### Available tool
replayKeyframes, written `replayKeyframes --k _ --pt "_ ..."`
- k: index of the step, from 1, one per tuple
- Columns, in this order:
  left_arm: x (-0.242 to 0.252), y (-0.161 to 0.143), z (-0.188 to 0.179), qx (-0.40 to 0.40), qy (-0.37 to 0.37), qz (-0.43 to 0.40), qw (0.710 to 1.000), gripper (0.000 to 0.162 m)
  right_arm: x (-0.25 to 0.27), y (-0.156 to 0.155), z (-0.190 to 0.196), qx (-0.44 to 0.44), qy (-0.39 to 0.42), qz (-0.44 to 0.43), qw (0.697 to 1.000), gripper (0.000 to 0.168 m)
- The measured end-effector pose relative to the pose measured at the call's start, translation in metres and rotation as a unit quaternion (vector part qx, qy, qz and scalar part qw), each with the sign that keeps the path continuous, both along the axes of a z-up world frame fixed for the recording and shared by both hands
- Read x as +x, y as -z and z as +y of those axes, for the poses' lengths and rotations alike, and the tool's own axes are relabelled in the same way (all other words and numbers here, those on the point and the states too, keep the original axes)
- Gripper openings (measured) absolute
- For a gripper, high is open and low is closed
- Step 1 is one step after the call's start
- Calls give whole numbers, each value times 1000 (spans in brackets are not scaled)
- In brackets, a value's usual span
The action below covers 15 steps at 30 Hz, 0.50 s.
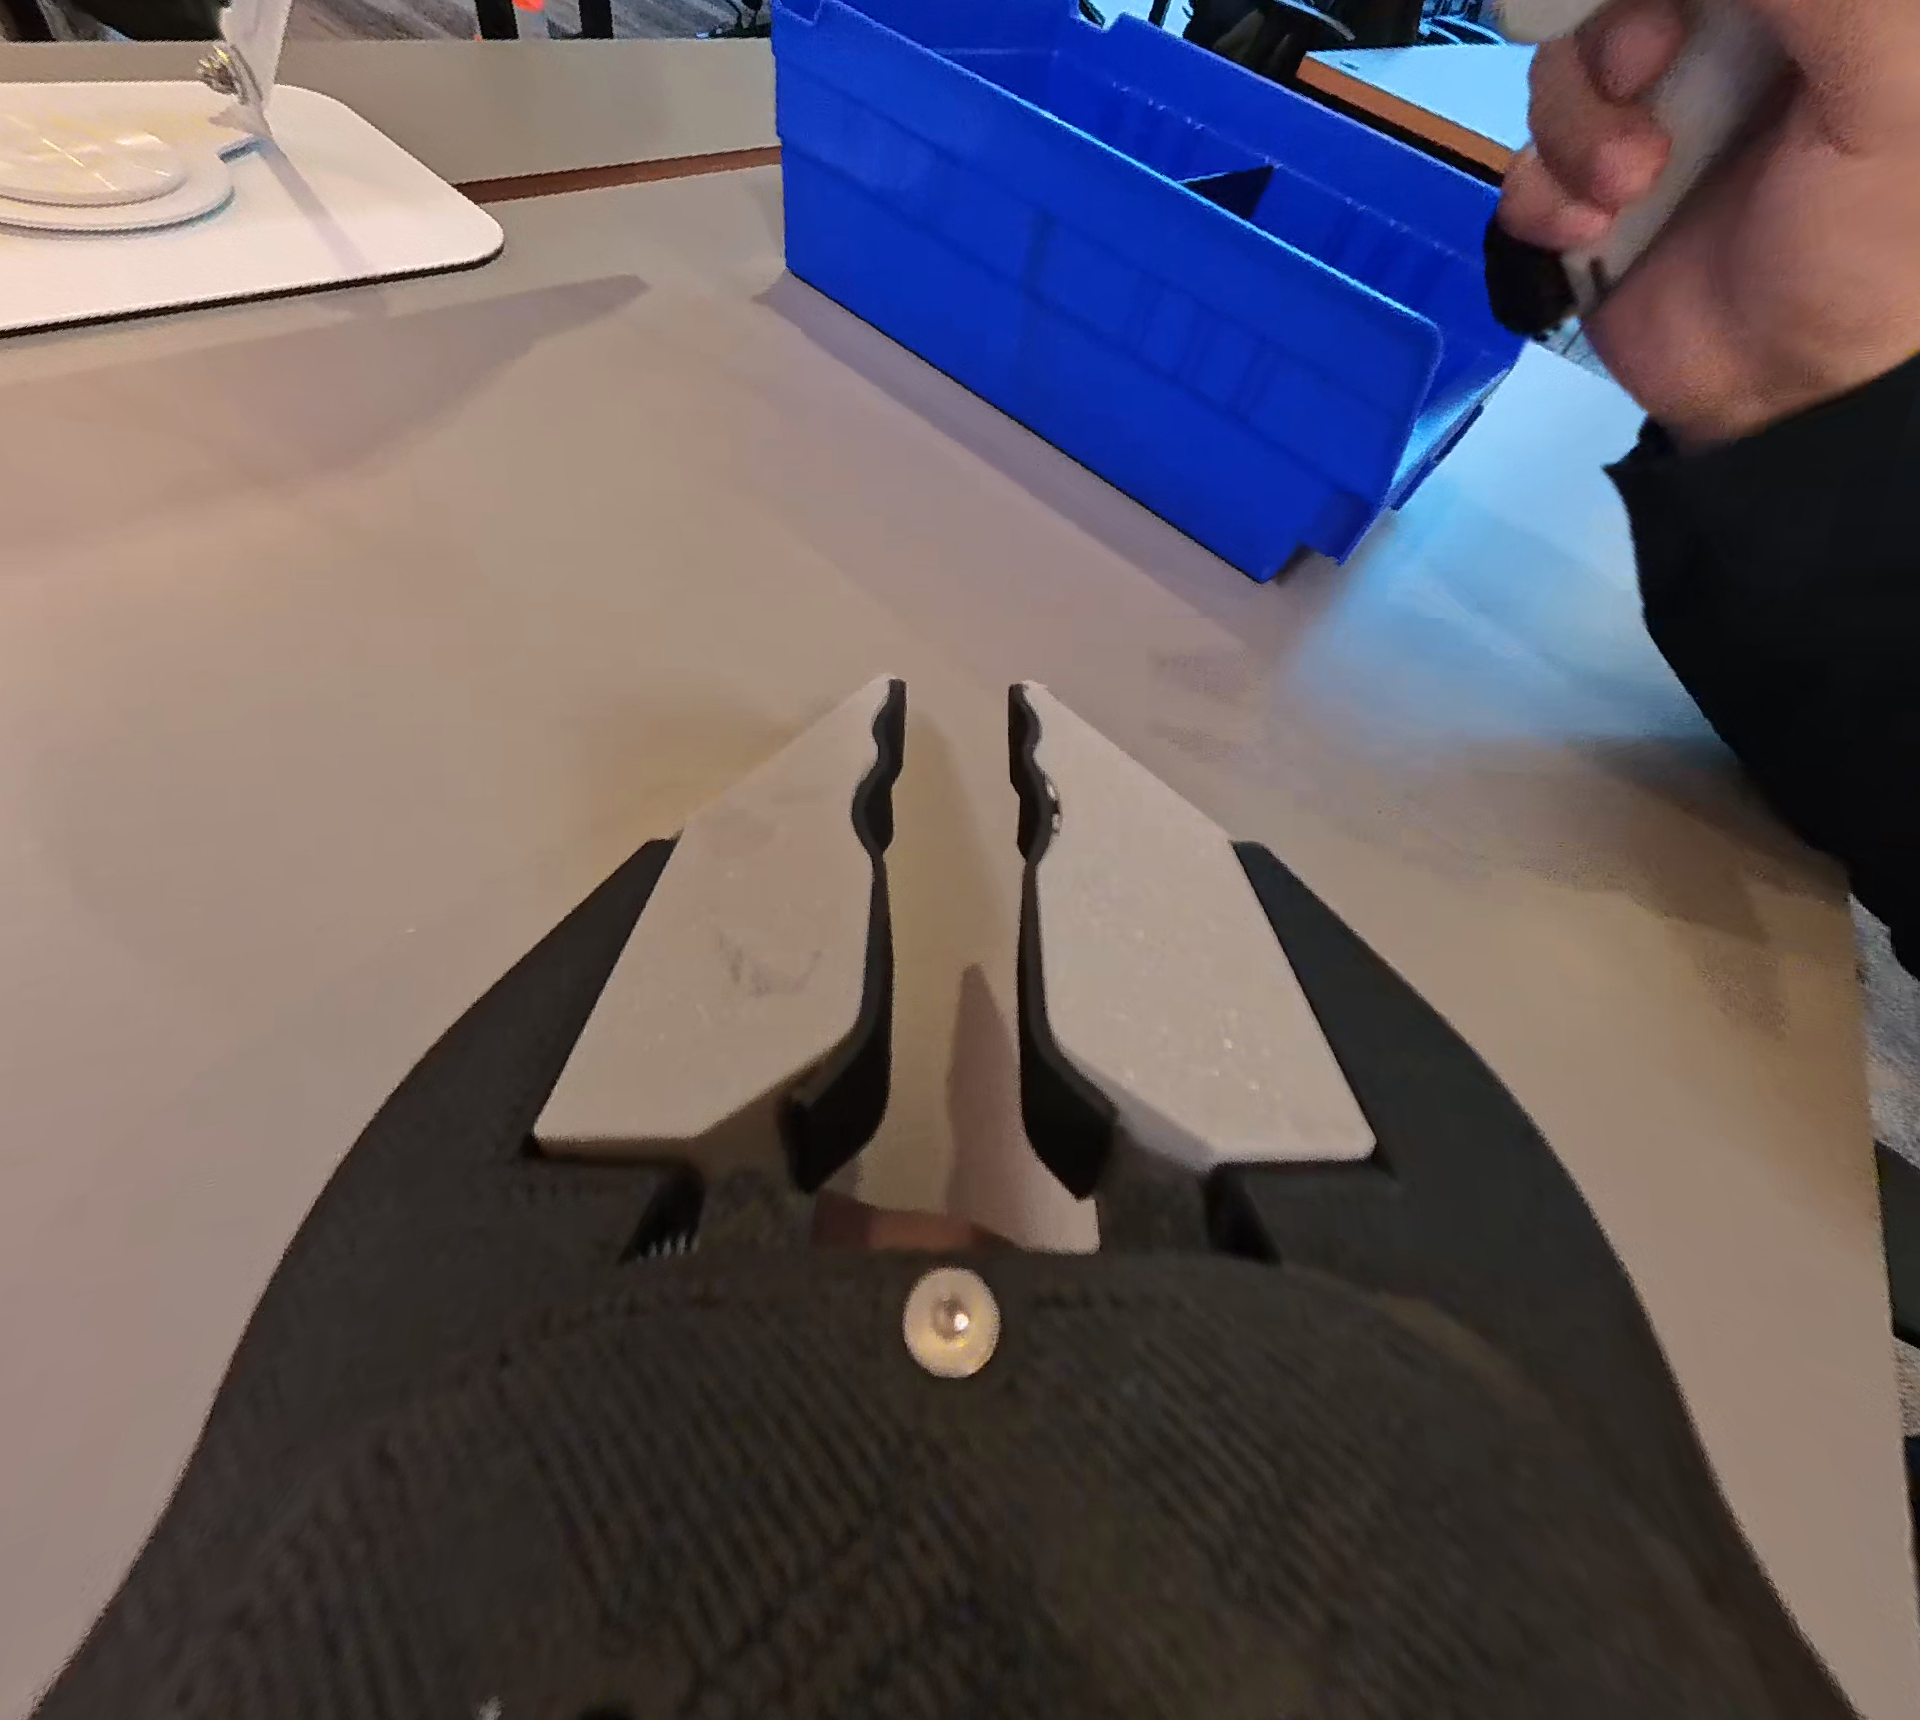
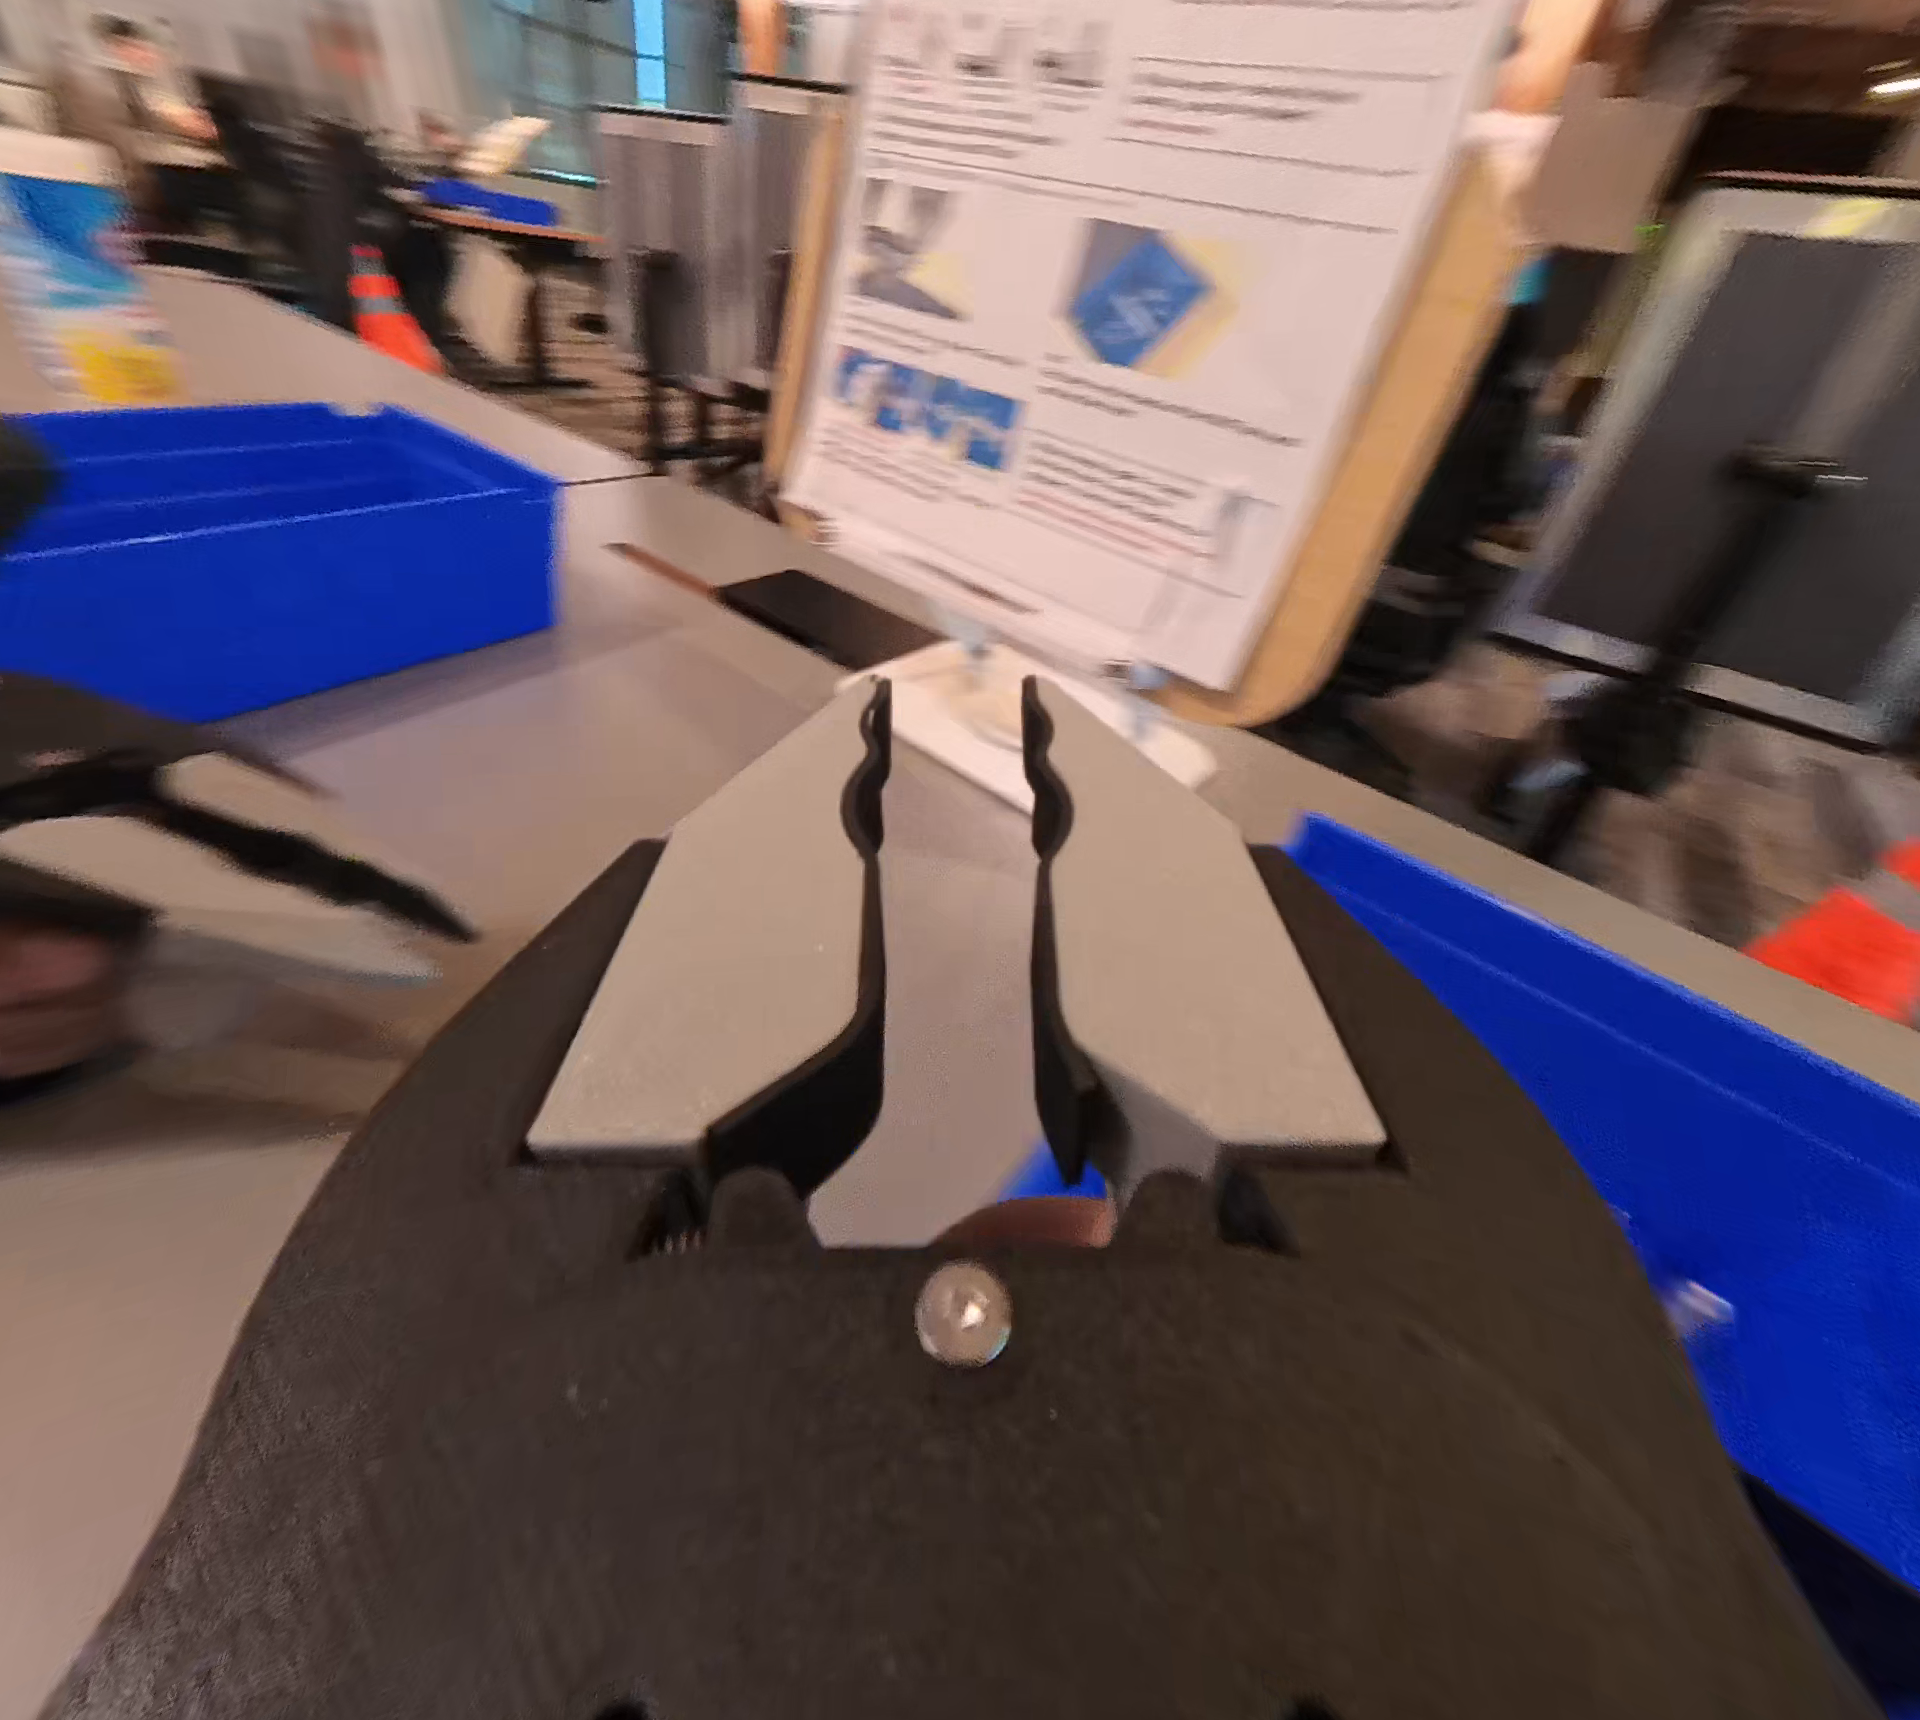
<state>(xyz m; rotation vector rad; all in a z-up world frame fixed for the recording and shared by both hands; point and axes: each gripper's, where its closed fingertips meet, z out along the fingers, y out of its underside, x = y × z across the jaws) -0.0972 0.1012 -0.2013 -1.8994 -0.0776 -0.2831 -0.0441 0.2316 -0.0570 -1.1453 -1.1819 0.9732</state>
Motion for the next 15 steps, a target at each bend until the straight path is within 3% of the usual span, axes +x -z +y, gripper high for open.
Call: replayKeyframes --k 3,6,11,15 --pt "-4 0 -1 1 -6 0 1000 17 -21 17 -62 -2 -91 -30 995 24" --pt "-5 -1 -1 1 -9 4 1000 17 -37 45 -101 53 -107 -77 990 24" --pt "-10 -7 -4 11 -19 10 1000 17 -49 71 -122 156 -74 -102 980 23" --pt "-22 -23 -14 35 -44 -13 998 21 -53 86 -129 173 -73 -111 976 22"
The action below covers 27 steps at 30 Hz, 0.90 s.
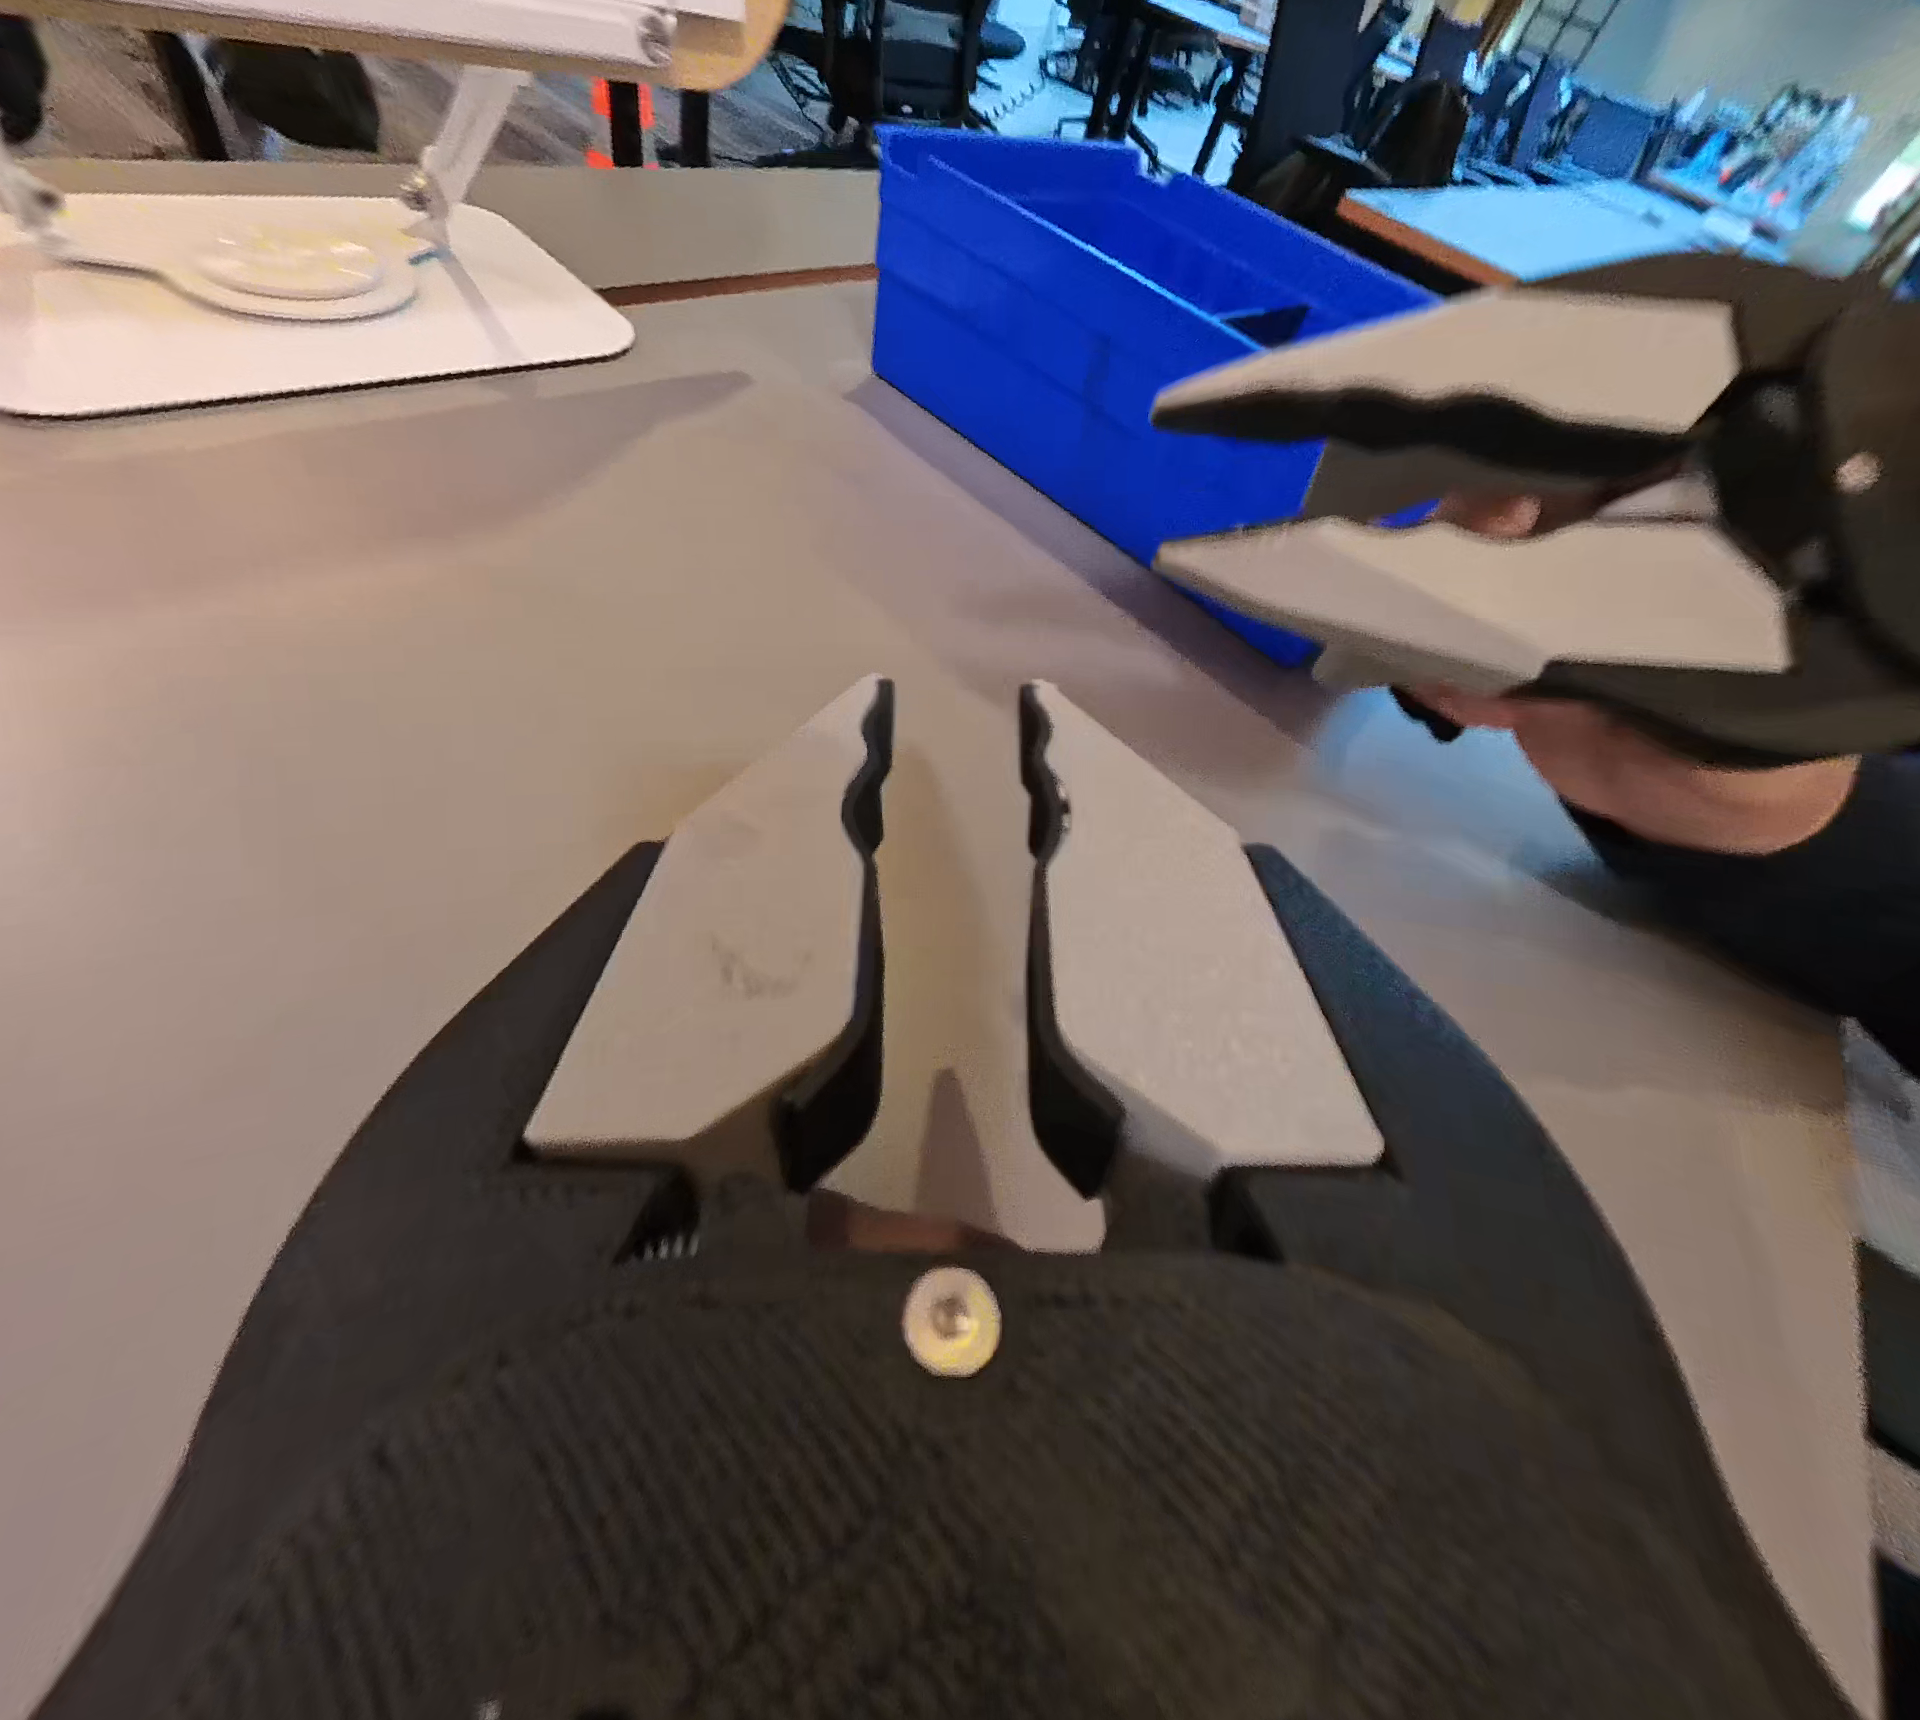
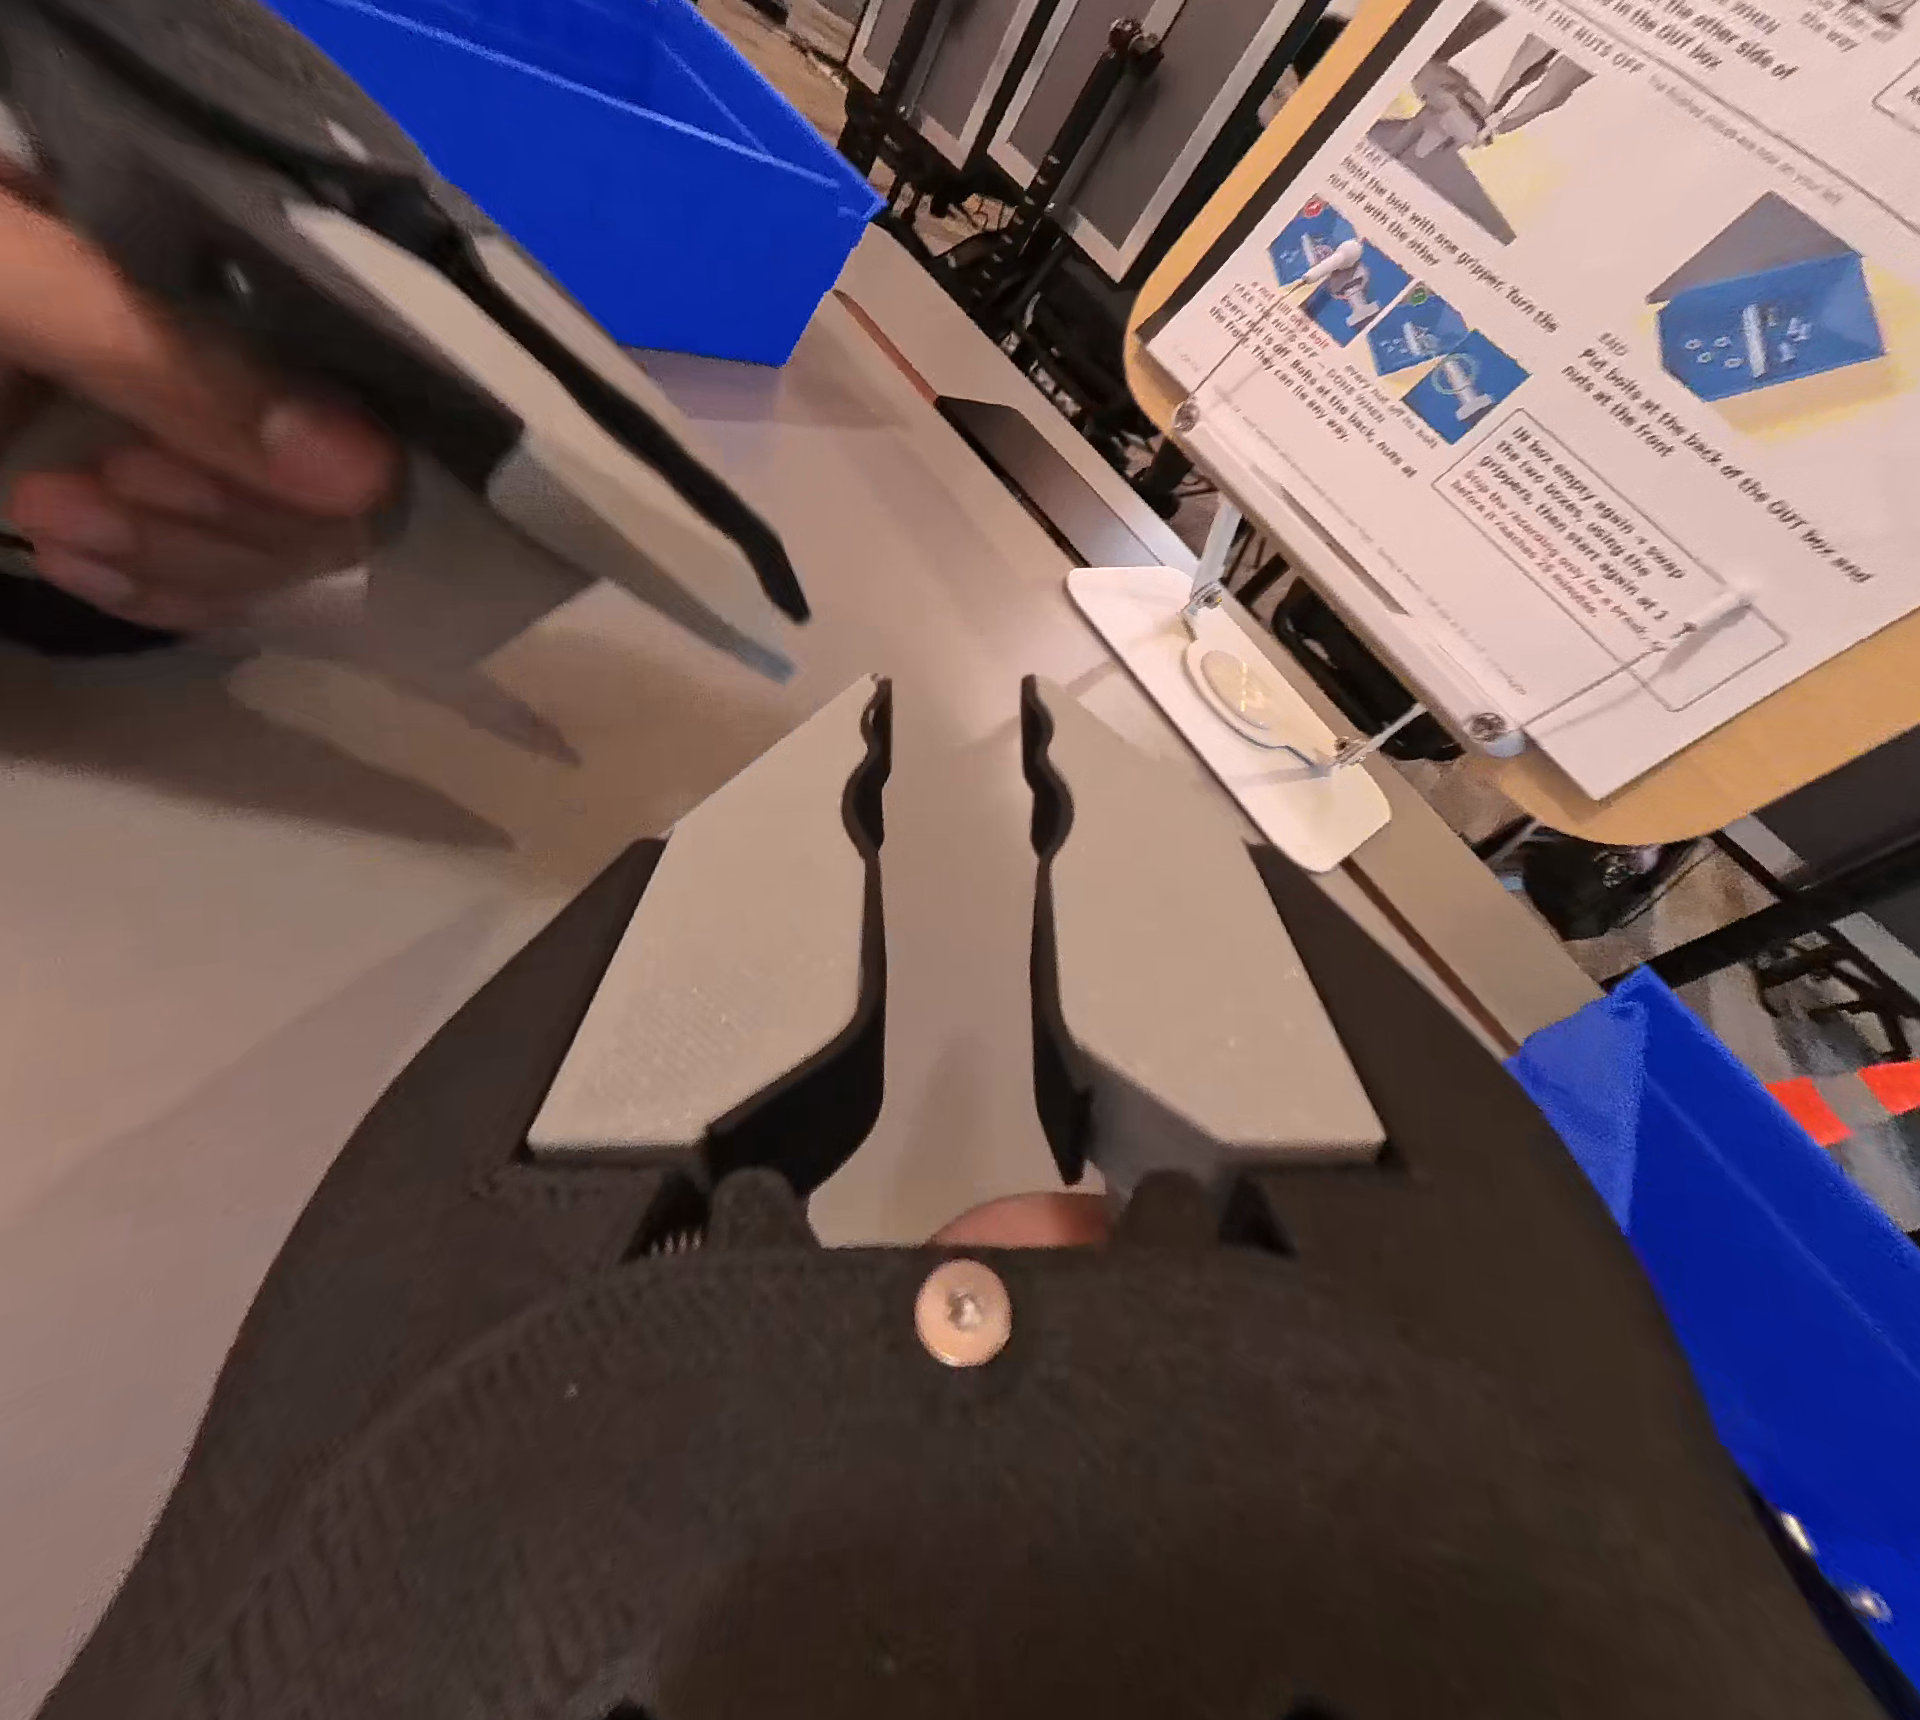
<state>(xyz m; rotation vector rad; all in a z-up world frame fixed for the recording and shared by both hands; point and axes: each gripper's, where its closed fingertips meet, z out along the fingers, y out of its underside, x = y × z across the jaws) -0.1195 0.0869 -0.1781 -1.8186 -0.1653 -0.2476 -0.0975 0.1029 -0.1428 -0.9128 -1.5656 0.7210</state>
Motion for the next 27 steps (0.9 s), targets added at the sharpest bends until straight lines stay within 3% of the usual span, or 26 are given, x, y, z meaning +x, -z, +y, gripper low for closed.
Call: replayKeyframes --k 2,6,10,12,14,16,18,25,27 --pt "-9 -9 -14 7 -22 -17 1000 32 -2 9 -2 -2 -3 -12 1000 22" --pt "-48 -53 -60 40 -103 -7 994 34 -4 16 -2 15 -1 -21 1000 22" --pt "-124 -121 -125 86 -229 49 968 23 -3 14 -6 16 -5 -18 1000 22" --pt "-177 -131 -157 67 -296 61 951 23 -3 13 -7 19 -5 -18 1000 22" --pt "-231 -112 -181 10 -345 35 938 30 -3 14 -8 21 -7 -19 1000 23" --pt "-275 -71 -197 -83 -377 -5 922 40 -2 13 -10 21 -9 -16 1000 23" --pt "-308 -33 -209 -151 -415 -41 897 41 -2 12 -11 22 -10 -14 1000 23" --pt "-359 53 -219 -311 -476 -51 821 36 -2 12 -6 29 -5 -13 999 24" --pt "-360 71 -212 -327 -468 -70 818 36 -1 10 -6 30 -4 -11 999 24"
